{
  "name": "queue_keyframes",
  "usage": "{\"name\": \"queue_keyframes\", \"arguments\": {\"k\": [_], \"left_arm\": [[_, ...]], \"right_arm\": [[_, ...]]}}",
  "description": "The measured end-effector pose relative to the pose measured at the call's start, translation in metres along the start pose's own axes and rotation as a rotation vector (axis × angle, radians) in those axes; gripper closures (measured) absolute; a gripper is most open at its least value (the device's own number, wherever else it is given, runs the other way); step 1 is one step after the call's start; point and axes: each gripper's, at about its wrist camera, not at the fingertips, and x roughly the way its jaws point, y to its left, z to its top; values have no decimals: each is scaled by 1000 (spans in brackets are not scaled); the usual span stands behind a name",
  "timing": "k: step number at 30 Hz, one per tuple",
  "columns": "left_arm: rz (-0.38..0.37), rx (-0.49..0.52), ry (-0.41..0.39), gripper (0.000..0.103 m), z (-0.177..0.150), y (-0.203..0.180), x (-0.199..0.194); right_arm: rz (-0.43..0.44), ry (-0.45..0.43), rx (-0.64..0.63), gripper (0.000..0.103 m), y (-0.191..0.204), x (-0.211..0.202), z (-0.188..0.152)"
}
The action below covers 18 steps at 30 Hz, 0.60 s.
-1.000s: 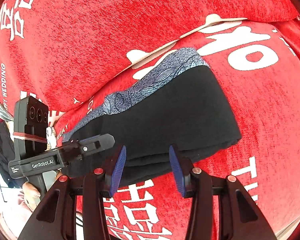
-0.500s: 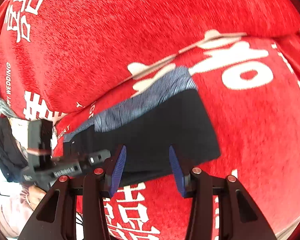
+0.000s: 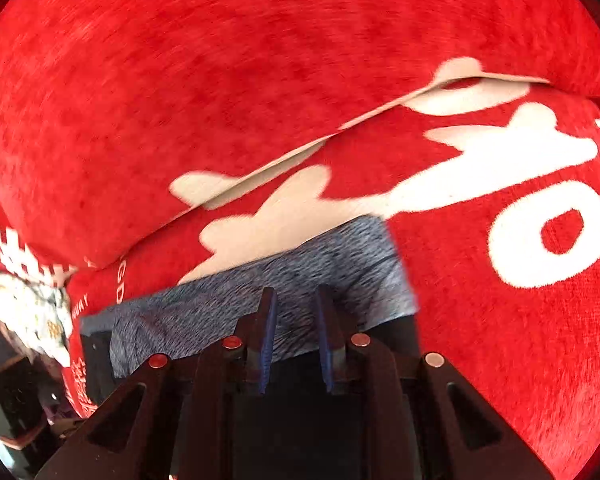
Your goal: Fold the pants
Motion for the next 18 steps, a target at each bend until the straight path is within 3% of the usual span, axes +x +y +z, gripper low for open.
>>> {"name": "queue_keyframes", "arguments": {"k": [2,3,7,10,12,15,18], "left_arm": [[56,3,-34,44,-2,1,-8],[66,3,-48,40,-3,2,-12],[135,-10,-74,40,-8,17,-24],[241,-18,-77,40,-15,32,-26],[305,-33,-70,40,-20,43,-28],[365,-77,-61,40,-31,62,-33],[395,-115,-58,40,-41,77,-36]], "right_arm": [[54,56,-22,82,14,3,-6],[62,76,-43,82,23,5,-10],[136,115,-100,81,59,14,-26],[168,144,-126,81,86,33,-42],[150,165,-163,81,103,44,-60],[71,125,-255,81,122,42,-82],[106,164,-278,80,130,33,-98]]}}
